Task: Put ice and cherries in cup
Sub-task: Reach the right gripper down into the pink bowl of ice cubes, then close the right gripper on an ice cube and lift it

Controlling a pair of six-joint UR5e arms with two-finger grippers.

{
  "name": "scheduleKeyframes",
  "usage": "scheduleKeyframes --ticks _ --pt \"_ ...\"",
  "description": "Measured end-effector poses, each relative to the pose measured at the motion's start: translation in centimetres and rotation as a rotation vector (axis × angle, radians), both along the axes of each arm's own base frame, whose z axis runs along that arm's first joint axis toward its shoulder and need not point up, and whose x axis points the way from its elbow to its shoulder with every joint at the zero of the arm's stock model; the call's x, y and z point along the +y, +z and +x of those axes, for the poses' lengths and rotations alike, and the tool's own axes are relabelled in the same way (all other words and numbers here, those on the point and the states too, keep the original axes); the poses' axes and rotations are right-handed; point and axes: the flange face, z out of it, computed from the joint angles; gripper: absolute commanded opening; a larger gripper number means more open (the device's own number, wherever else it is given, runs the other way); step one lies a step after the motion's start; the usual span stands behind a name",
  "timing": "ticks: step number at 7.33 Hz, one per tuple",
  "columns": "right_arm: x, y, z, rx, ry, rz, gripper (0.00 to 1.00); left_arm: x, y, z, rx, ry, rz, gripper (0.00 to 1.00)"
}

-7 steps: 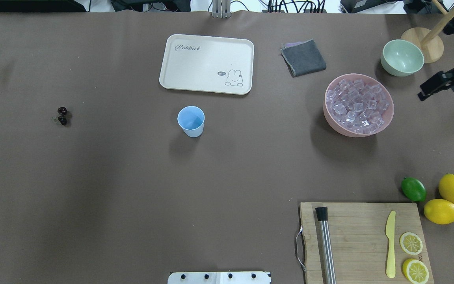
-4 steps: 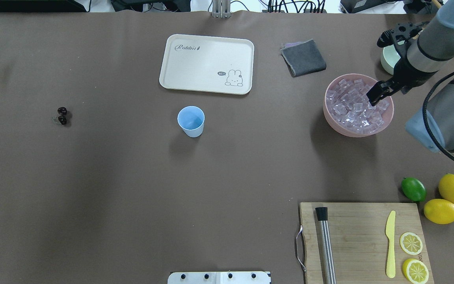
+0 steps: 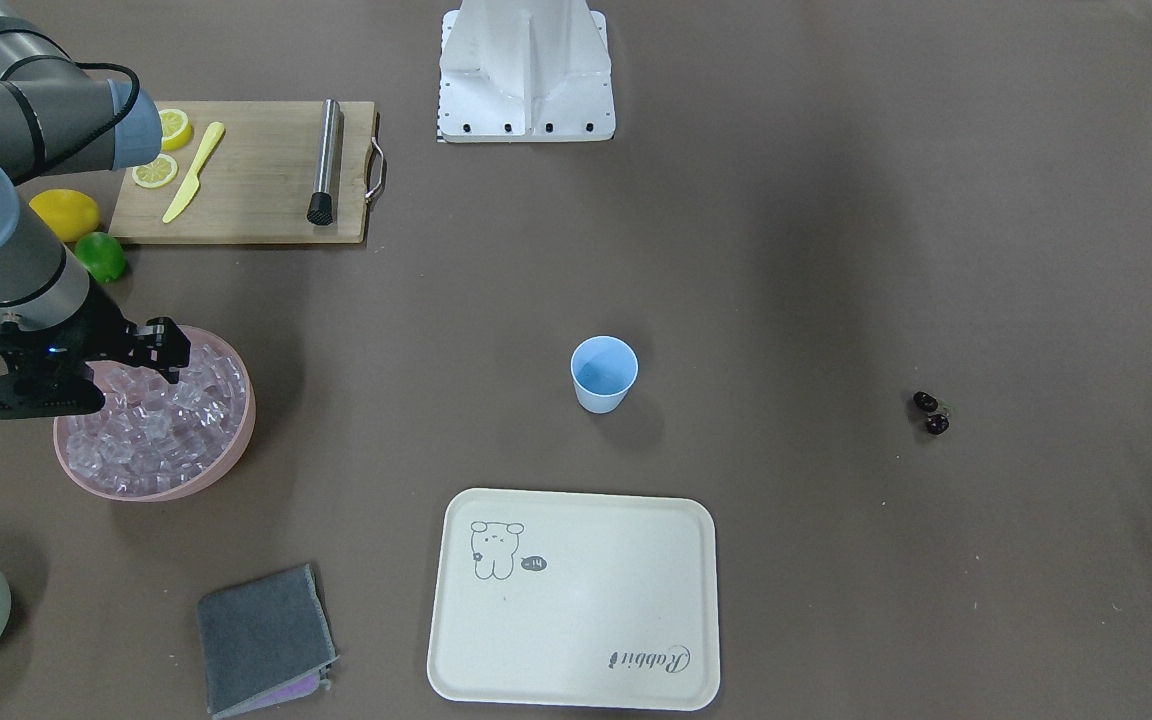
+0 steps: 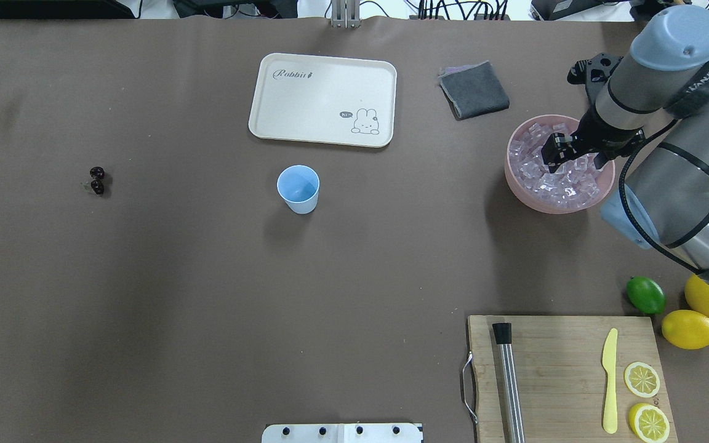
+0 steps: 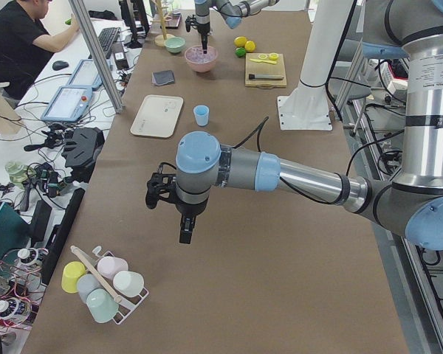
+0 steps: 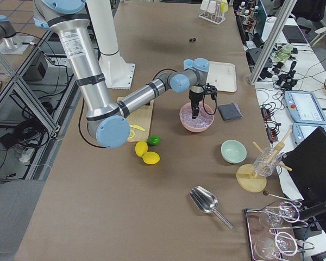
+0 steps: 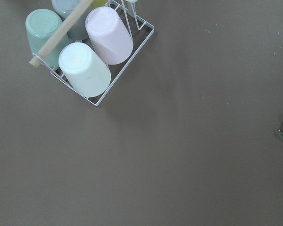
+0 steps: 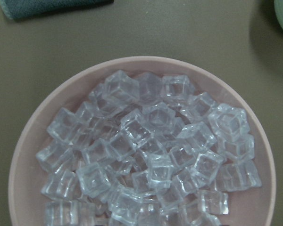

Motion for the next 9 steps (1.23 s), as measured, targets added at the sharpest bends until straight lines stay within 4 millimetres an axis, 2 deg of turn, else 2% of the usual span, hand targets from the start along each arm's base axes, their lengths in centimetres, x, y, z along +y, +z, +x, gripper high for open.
scheduleKeyframes --ticks 1,2,4,5,6,7,9 --pt "0.2 0.2 -0.9 -0.013 0.033 -0.021 0.80 -0.1 -0.1 0.0 0.000 -0.001 0.002 0.98" --pt "0.4 0.7 -1.9 -0.018 0.039 -0.028 0.75 -0.2 -0.3 -0.1 -0.001 -0.002 0.004 0.98" --pt "0.7 1.5 -3.2 -0.015 0.031 -0.032 0.50 -0.3 -0.5 -0.1 0.000 -0.002 0.007 0.98" --pt "0.9 1.8 -3.5 -0.011 0.024 -0.033 0.47 -0.3 -0.5 -0.1 0.000 -0.003 0.007 0.98" --pt "1.0 2.1 -3.9 -0.005 0.017 -0.033 0.40 -0.2 -0.6 -0.2 0.001 -0.004 0.009 0.98" --pt "1.0 2.5 -4.2 0.003 0.012 -0.034 0.26 -0.2 -0.8 -0.2 0.001 -0.004 0.012 0.98" --pt "1.0 2.6 -4.7 0.009 0.005 -0.030 0.17 -0.1 -0.8 -0.2 0.001 -0.005 0.012 0.98"
